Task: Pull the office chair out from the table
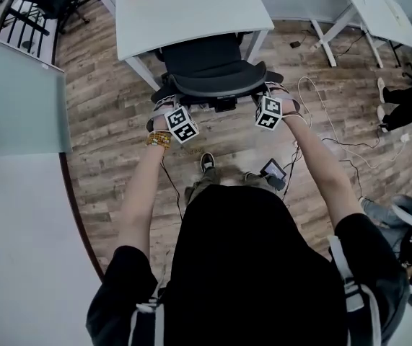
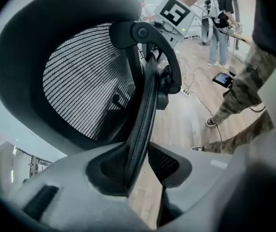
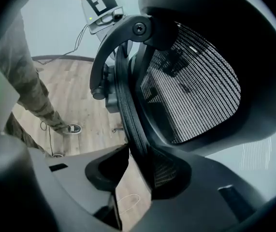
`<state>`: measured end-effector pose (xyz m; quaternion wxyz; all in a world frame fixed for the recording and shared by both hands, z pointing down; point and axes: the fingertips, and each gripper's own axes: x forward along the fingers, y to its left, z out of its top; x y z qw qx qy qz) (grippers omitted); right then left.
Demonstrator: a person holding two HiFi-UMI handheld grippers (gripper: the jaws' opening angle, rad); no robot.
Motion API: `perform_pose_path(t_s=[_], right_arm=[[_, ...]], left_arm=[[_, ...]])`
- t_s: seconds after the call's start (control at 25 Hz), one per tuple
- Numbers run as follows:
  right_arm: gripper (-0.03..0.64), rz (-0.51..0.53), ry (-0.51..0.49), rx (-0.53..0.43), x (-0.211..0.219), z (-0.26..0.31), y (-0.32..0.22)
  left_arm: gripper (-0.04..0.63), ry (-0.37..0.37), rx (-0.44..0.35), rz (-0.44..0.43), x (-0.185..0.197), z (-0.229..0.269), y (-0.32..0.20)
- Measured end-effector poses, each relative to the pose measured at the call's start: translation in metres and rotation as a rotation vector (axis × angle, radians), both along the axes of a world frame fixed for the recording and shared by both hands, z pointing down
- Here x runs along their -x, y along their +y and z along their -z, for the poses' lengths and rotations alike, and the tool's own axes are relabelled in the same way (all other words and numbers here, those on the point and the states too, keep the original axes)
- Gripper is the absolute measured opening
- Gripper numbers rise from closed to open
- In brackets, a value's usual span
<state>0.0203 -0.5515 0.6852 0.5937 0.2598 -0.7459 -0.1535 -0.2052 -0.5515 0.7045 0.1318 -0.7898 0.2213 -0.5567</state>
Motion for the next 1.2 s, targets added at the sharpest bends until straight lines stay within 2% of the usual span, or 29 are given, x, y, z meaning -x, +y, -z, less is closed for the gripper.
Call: perform_pose_path(t_s=[0.24,0.44,0.72,1.2], right_arm=[[0.107,0.089,0.024,0.014,-0.017,-0.003,-0.006],[0.109,0.078,0.006,0.013,-0.026,-0.002,-0.013],[0.110,0.073,0.001,-0.019,-0.026,-0.004,0.004],[0.114,0.097,-0.022,-0.047,-0.044,-0.007,0.020]], left_arm=[[0.140,-0.096,0.039,0.118,-0.015,-0.007,0.001],[0.140,-0.156,0.083,0.180,-0.025,-0.010,-0.002],[0.140,-0.170,0.121,0.220,-0.024,-0.015,0.020],[0.138,-0.164,0.056,0.242,-0.042,-0.018,0.044]])
